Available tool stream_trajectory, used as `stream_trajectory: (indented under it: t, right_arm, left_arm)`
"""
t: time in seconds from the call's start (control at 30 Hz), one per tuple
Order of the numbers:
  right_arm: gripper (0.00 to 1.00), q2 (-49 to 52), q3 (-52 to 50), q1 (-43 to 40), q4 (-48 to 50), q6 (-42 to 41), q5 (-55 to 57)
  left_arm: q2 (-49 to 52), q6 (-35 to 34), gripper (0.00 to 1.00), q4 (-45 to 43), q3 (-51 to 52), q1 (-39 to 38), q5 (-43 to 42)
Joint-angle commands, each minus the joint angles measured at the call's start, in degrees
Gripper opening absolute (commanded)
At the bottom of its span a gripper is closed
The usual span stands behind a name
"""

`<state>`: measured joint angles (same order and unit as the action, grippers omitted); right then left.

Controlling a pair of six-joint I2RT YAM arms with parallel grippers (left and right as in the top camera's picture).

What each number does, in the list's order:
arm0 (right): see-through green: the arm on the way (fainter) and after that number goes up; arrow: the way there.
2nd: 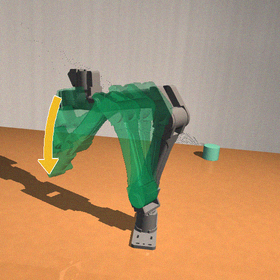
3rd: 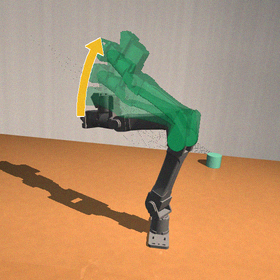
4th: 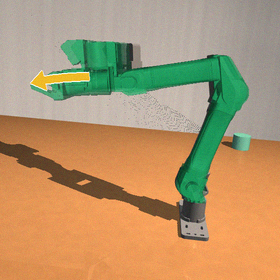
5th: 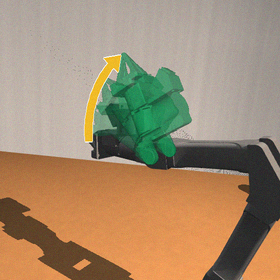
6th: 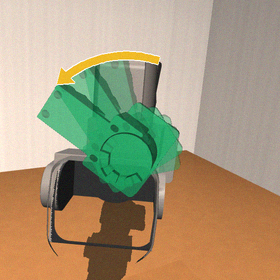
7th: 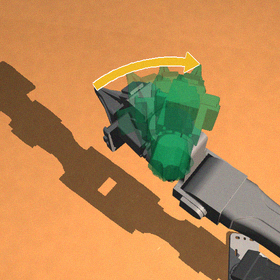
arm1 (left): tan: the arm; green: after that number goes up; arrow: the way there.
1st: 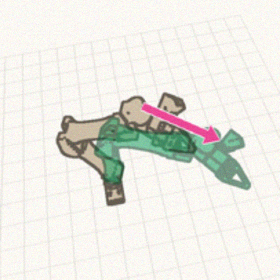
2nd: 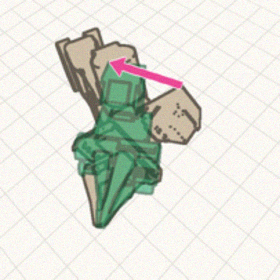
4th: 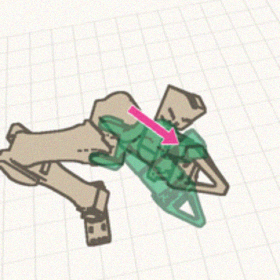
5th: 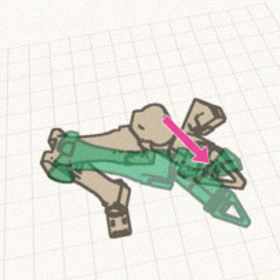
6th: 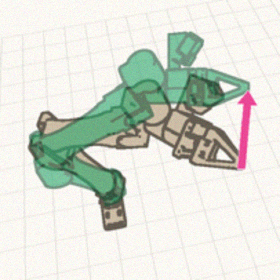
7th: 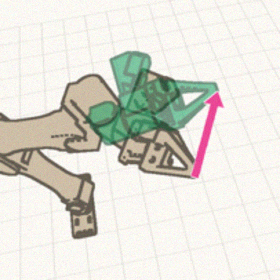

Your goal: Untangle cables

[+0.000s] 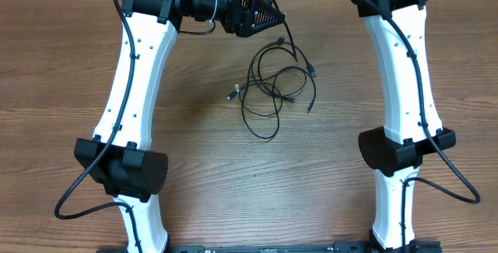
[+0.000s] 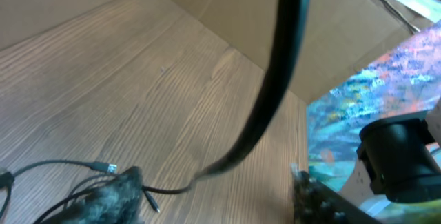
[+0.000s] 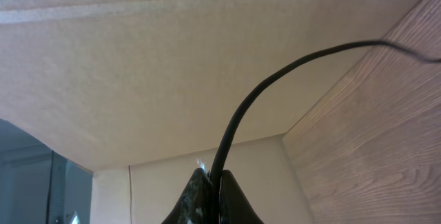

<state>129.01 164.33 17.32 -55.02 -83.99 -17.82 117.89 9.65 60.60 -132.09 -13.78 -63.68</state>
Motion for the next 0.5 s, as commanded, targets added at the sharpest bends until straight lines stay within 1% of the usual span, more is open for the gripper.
stream_trajectory:
  t: [0.0, 0.1, 0.17, 0.2, 0.27, 0.43, 0.47]
  right_arm:
    - [0.04, -0.70, -0.13, -0.02, 0.57, -0.57, -0.96]
    - [0.04, -0.70, -0.13, -0.02, 0.52, -1.57, -3.85]
    - [0.04, -0.70, -0.13, -0.02, 0.63, -1.79, -4.55]
    - [0.04, -0.70, -0.13, -0.02, 0.76, -1.77, -4.57]
    - [0.04, -0.70, -0.13, -0.02, 0.74, -1.75, -4.57]
    - [0.04, -0.70, -0.13, -0.02, 0.74, -1.73, -5.03]
    - [0.04, -0.70, -0.13, -0.02, 0.70, -1.66, -5.01]
  left_arm:
    - [-1.01, 1.51, 0.64, -0.28, -0.46, 0.26, -2.21]
    - [-1.01, 1.46, 0.63, -1.38, -0.46, 0.24, -2.75]
    - [-1.01, 1.44, 0.57, -2.03, -0.46, 0.24, -3.50]
    - [-1.01, 0.92, 0.57, -2.25, -0.46, 0.24, -3.50]
    - [-1.01, 0.37, 0.45, -2.43, -0.46, 0.24, -3.48]
    - [-1.01, 0.33, 0.26, -2.40, -0.46, 0.24, -3.48]
    - [-1.01, -0.50, 0.15, -2.45, -0.46, 0.26, -3.48]
